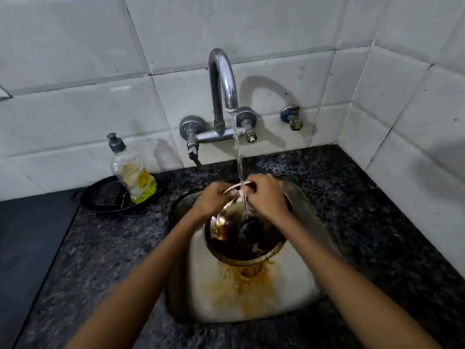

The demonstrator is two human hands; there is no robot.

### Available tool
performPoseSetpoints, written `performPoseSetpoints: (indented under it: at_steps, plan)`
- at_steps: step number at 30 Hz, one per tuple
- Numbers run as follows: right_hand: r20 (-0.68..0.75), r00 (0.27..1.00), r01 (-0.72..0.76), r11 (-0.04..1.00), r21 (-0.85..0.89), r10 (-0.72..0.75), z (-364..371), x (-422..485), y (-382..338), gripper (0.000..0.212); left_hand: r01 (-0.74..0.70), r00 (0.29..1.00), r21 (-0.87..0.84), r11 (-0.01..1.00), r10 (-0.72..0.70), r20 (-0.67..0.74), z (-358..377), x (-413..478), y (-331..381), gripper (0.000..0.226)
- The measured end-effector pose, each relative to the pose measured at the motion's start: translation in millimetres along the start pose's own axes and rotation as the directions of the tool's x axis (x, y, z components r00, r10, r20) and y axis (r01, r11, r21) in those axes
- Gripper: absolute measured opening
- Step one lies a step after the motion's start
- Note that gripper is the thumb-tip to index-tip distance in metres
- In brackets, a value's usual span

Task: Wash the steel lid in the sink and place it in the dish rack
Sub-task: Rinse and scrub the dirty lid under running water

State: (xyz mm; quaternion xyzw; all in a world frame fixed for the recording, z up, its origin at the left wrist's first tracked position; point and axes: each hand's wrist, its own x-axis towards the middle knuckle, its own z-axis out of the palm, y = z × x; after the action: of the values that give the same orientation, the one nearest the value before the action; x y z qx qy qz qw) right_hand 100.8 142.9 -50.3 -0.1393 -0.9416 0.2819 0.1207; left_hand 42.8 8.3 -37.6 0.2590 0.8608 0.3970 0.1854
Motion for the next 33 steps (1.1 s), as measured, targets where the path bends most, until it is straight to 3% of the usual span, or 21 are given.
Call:
performPoseSetpoints:
  at_steps: [2, 6, 8, 9, 11, 12, 14, 16, 18, 20, 23, 24, 26, 28, 30, 33]
  plan:
    - [-0.041, 0.992, 0.116, 0.981, -0.157, -0.123, 19, -8, -19, 0.031, 0.022, 0.99, -0.087, 0.996, -0.034, -0.136, 7, -9, -2, 0.026]
    - [-0.029, 0.973, 0.218, 0.954, -0.206, -0.229, 40, -8, -17, 0.046, 0.016, 0.955, -0.33, 0.944, -0.113, -0.275, 16, -22, -12, 0.017]
    - [-0.015, 0.997, 0.075, 0.988, -0.133, -0.078, 41, -3, 2, 0.054, 0.04, 0.935, -0.399, 0.916, -0.175, -0.309, 12, -29, -24, 0.015]
    - [0.014, 0.998, -0.06, 0.998, 0.013, 0.059, 37, 0, 15, 0.053, 0.041, 0.932, -0.435, 0.899, -0.192, -0.308, 9, -34, -30, 0.014]
    - [0.161, 0.953, -0.298, 0.886, 0.356, 0.256, 28, 5, 37, 0.049, 0.038, 0.955, -0.521, 0.853, -0.185, -0.233, 3, -45, -36, 0.011]
    - [0.195, 0.945, -0.321, 0.852, 0.413, 0.261, 23, 7, 42, 0.047, 0.057, 0.972, -0.518, 0.854, -0.166, -0.168, 0, -46, -37, 0.014]
    - [0.215, 0.964, -0.23, 0.897, 0.378, 0.157, 14, 9, 35, 0.039, 0.112, 0.988, -0.372, 0.921, -0.144, -0.061, -3, -39, -31, 0.027]
    - [0.253, 0.967, -0.064, 0.953, 0.296, -0.014, 11, 11, 16, 0.022, 0.055, 0.996, -0.104, 0.993, -0.061, -0.064, 0, -27, -22, 0.024]
    - [0.281, 0.954, 0.041, 0.971, 0.237, -0.109, 10, 14, 3, 0.027, -0.006, 0.994, 0.019, 1.0, 0.008, -0.105, 4, -20, -17, 0.02]
    - [0.235, 0.966, 0.035, 0.959, 0.281, -0.105, 5, 19, 15, 0.028, 0.004, 0.985, -0.149, 0.989, -0.03, -0.17, 7, -25, -22, 0.024]
    - [0.228, 0.973, -0.135, 0.902, 0.411, 0.042, -7, 18, 51, 0.037, 0.06, 0.971, -0.415, 0.908, -0.149, -0.186, 5, -39, -34, 0.03]
    - [0.231, 0.971, -0.149, 0.9, 0.409, 0.056, -8, 16, 53, 0.036, 0.056, 0.98, -0.375, 0.925, -0.122, -0.156, 4, -40, -33, 0.026]
    - [0.247, 0.969, -0.067, 0.939, 0.337, -0.019, -2, 15, 38, 0.032, 0.017, 0.996, -0.084, 0.996, -0.025, -0.091, 8, -34, -25, 0.016]
    - [0.271, 0.953, 0.062, 0.964, 0.259, -0.134, 5, 16, 10, 0.024, -0.009, 0.987, 0.106, 0.994, 0.026, -0.158, 15, -28, -16, 0.012]
    - [0.259, 0.953, 0.09, 0.964, 0.251, -0.156, 5, 20, 1, 0.024, -0.011, 0.967, 0.046, 0.999, 0.022, -0.255, 18, -29, -16, 0.017]
    - [0.203, 0.979, -0.044, 0.944, 0.327, -0.025, -4, 25, 31, 0.04, 0.028, 0.948, -0.271, 0.962, -0.112, -0.298, 12, -42, -31, 0.021]
